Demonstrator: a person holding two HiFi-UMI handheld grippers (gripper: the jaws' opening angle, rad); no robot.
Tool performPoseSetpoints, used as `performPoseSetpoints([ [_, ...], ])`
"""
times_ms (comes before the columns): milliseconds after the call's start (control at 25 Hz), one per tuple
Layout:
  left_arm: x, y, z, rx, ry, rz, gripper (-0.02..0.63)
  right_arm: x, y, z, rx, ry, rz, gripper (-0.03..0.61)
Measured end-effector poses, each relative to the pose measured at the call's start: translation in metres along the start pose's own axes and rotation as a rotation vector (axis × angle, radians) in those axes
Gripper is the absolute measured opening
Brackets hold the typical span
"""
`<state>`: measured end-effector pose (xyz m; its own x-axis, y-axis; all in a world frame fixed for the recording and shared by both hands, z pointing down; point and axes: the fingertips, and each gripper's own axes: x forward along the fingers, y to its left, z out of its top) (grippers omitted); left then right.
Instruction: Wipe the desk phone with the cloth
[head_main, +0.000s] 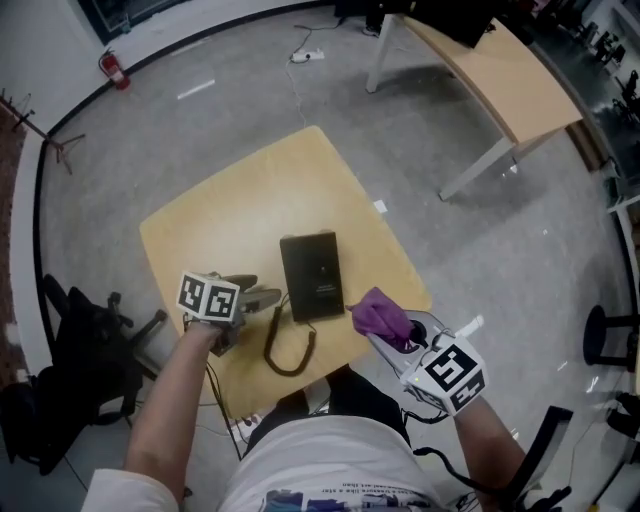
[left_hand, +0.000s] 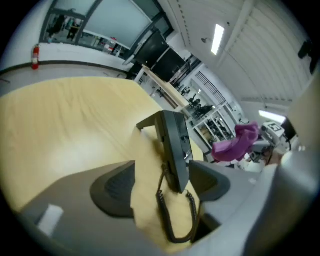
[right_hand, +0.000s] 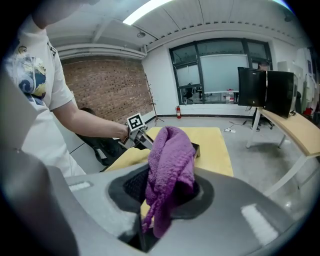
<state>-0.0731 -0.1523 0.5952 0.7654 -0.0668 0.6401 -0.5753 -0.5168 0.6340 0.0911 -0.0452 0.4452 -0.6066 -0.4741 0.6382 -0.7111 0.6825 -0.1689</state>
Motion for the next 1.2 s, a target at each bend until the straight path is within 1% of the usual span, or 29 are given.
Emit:
performPoseSetpoints([
  [80, -0.024, -0.001, -0.003, 0.062, -0.058, 0.063, 0.346, 0.001, 0.009, 0.002, -0.002, -0.015, -0.03, 0.098],
  [160, -0.048, -0.018, -0.009, 0.121, -0.13, 0.074, 0.298, -0.001, 0.022, 0.003, -0.003, -0.026, -0.052, 0.098],
  [200, -0.059, -0.032, -0.014, 0.144, -0.162, 0.058, 0.242, -0.002, 0.029, 0.003, -0.003, -0.031, -0.061, 0.098],
  [240, -0.07, -0.046, -0.02, 0.168, -0.187, 0.036, 0.158, -0.003, 0.036, 0.004, -0.004, -0.036, -0.07, 0.098],
  [280, -0.08, -0.061, -0.028, 0.196, -0.202, 0.012, 0.094, -0.004, 0.043, 0.005, -0.006, -0.041, -0.079, 0.098],
  [360, -0.091, -0.09, -0.047, 0.259, -0.192, -0.039, 0.005, -0.007, 0.059, 0.005, -0.014, -0.04, -0.106, 0.098],
  [440, -0.095, -0.116, -0.069, 0.32, -0.155, -0.075, 0.003, -0.011, 0.073, 0.002, -0.026, -0.032, -0.127, 0.098],
  [520, -0.1, -0.138, -0.085, 0.374, -0.133, -0.08, 0.003, -0.016, 0.086, 0.003, -0.036, -0.037, -0.132, 0.098],
  [560, -0.105, -0.148, -0.091, 0.39, -0.138, -0.079, 0.003, -0.019, 0.092, 0.004, -0.041, -0.044, -0.129, 0.098],
  [640, -0.114, -0.169, -0.1, 0.397, -0.166, -0.083, 0.003, -0.027, 0.104, 0.002, -0.057, -0.056, -0.122, 0.098],
  [800, -0.12, -0.211, -0.113, 0.416, -0.206, -0.078, 0.003, -0.053, 0.122, -0.012, -0.101, -0.072, -0.103, 0.098],
  [880, -0.119, -0.233, -0.12, 0.409, -0.23, -0.064, 0.003, -0.068, 0.131, -0.025, -0.126, -0.075, -0.077, 0.098],
  [1040, -0.118, -0.269, -0.135, 0.362, -0.3, 0.004, 0.003, -0.104, 0.143, -0.058, -0.147, -0.086, -0.022, 0.098],
  [1200, -0.121, -0.295, -0.162, 0.307, -0.349, 0.064, 0.005, -0.138, 0.144, -0.091, -0.168, -0.081, -0.017, 0.098],
])
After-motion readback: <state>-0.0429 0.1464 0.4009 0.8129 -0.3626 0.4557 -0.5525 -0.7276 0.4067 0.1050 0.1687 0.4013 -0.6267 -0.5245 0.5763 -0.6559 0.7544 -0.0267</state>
